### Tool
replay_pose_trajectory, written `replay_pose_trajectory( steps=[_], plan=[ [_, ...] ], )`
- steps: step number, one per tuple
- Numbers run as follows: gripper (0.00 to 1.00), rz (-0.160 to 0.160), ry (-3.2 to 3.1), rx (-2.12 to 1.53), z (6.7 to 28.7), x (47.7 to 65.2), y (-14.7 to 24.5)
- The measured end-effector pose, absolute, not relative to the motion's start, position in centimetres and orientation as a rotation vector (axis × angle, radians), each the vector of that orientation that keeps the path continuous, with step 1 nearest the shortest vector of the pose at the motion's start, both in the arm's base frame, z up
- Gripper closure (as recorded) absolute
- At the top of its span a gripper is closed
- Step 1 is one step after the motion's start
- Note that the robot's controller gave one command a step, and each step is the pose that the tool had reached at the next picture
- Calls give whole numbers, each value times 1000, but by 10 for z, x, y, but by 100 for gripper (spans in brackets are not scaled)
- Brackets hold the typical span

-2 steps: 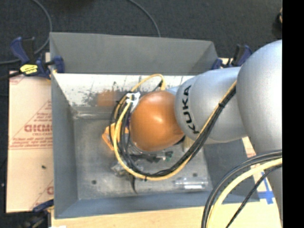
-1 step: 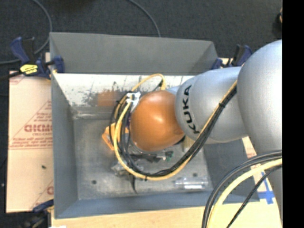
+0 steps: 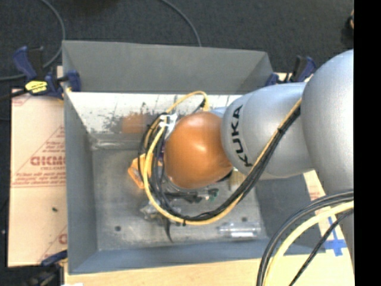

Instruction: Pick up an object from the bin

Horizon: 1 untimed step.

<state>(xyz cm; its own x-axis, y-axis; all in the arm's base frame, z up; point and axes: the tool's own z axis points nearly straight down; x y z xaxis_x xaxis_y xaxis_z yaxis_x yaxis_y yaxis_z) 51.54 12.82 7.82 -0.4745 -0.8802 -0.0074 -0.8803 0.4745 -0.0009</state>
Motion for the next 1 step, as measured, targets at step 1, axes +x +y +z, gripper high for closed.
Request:
replay_pose_trajectory(
  steps=[1],
  plan=[
    [100,3,2692,-1605,88,516,128]
  ],
)
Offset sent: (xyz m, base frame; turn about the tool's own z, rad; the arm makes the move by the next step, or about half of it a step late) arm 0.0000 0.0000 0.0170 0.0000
